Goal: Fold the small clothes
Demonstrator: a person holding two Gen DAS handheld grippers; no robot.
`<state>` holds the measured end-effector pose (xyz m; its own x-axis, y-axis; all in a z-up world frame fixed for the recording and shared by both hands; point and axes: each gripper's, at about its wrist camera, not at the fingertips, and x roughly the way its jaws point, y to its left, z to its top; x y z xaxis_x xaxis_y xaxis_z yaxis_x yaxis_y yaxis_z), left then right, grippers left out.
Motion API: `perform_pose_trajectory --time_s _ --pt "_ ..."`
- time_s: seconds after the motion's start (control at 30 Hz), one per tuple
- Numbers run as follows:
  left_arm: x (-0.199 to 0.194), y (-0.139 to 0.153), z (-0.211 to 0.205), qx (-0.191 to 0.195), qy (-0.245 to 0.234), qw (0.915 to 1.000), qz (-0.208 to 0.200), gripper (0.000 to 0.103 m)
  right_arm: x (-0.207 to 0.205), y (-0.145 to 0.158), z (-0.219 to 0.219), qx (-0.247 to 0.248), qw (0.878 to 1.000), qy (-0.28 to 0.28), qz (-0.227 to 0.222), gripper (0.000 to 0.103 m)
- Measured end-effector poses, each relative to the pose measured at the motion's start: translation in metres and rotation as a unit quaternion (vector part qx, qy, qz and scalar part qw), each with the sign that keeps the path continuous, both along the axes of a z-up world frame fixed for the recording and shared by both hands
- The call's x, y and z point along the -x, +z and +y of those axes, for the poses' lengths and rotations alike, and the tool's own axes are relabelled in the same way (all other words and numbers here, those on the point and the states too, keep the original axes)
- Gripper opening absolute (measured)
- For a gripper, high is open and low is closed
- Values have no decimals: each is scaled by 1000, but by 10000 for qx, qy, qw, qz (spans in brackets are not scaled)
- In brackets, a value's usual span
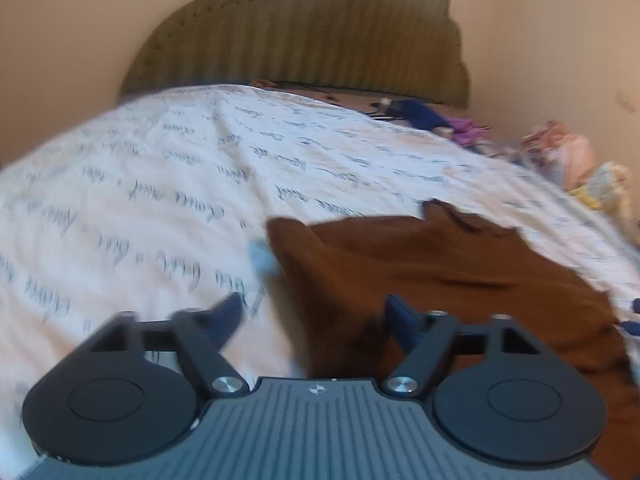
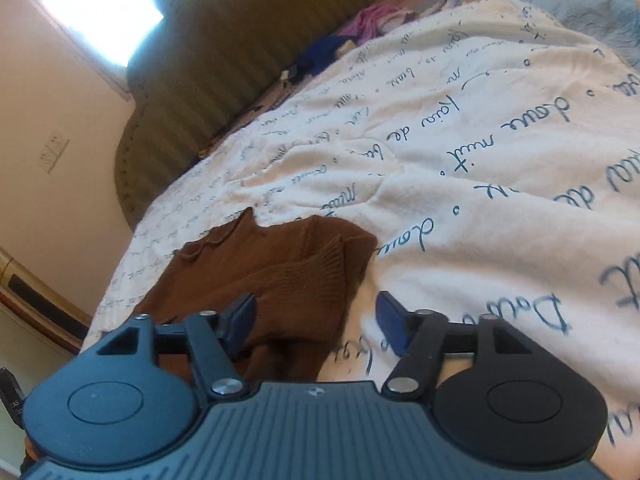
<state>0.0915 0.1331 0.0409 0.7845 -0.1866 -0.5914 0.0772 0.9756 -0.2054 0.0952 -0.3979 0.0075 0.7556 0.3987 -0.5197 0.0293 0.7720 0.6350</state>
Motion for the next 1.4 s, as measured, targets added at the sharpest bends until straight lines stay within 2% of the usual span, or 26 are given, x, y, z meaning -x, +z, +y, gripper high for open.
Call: perform_pose_trajectory --time_s 0.1,0.13,0.17,0.2,0.23,0.27,0.3,0.37,0.43,0.5,0.6,0.63,0.67,0.73,0.77,0.8,0.83,0.9,0.97,1.07,1.1,1.13,1.17,1.3,1.37,1.4 --pt "34 -13 7 473 -333 9976 380 73 33 -1 14 151 9987 458 163 72" --pt "40 -20 6 562 -401 9962 525 60 40 -5 23 226 9975 610 258 71" --pt "45 -27 4 603 -415 9958 556 55 45 -9 32 331 9962 737 317 70" --pt "51 -27 -1 459 -384 9975 377 41 49 -11 41 510 9952 783 273 70" --pt "50 -28 -5 362 -416 9977 389 13 51 -10 50 761 9938 799 146 60" --pt "46 -28 -7 369 -358 9976 465 10 50 -11 57 923 9920 853 83 42" --pt "45 -26 -6 386 -255 9978 476 10 46 -13 62 978 9910 895 164 4" --pt "47 -16 -5 191 -201 9990 343 10 45 -11 66 1176 9890 887 109 4" --pt "56 -6 -5 -265 -169 9994 120 10 49 -6 57 1242 9893 751 131 3" --pt "54 -18 -3 -487 -270 9978 368 11 51 -14 37 1008 9932 526 247 3" --pt "61 -26 -8 -584 -347 9975 211 13 51 -26 28 536 9973 435 258 4" --pt "63 -22 -4 -308 -416 9983 258 13 53 -24 29 463 9978 407 263 8" --pt "67 -19 2 4 -447 9985 313 23 55 -22 29 340 9981 406 304 11" --pt "81 -16 19 795 -587 9938 518 34 67 -16 29 120 9978 507 416 32" --pt "90 -17 30 1250 -627 9879 668 39 78 -14 28 -44 9973 613 409 41" --pt "99 -21 39 1691 -677 9796 847 40 89 -13 26 -171 9966 698 400 57" --pt "107 -28 46 2141 -774 9679 1067 40 103 -15 24 -374 9954 785 404 63" --pt "125 -43 53 2775 -788 9472 1400 40 125 -25 21 -872 9893 1017 584 61" --pt "138 -52 50 2994 -786 9390 1499 36 146 -33 21 -1258 9835 1111 672 61" --pt "142 -54 42 2860 -672 9443 1484 16 164 -43 24 -1682 9760 1171 740 59" --pt "139 -55 40 2782 -602 9457 1573 6 166 -42 27 -1577 9785 1124 709 47" --pt "137 -55 40 2754 -597 9457 1618 6 165 -43 30 -1401 9806 1089 830 6" --pt "137 -51 39 2644 -595 9492 1597 6 164 -45 36 -1200 9815 1074 1031 3" --pt "154 -10 46 1893 -636 9749 980 5 180 -27 35 -814 9897 940 711 2" --pt "157 -8 47 1437 -598 9833 948 4 186 -25 28 -683 9919 814 689 2" --pt "155 -16 47 1374 -582 9829 1078 4 185 -32 26 -672 9916 758 809 3"
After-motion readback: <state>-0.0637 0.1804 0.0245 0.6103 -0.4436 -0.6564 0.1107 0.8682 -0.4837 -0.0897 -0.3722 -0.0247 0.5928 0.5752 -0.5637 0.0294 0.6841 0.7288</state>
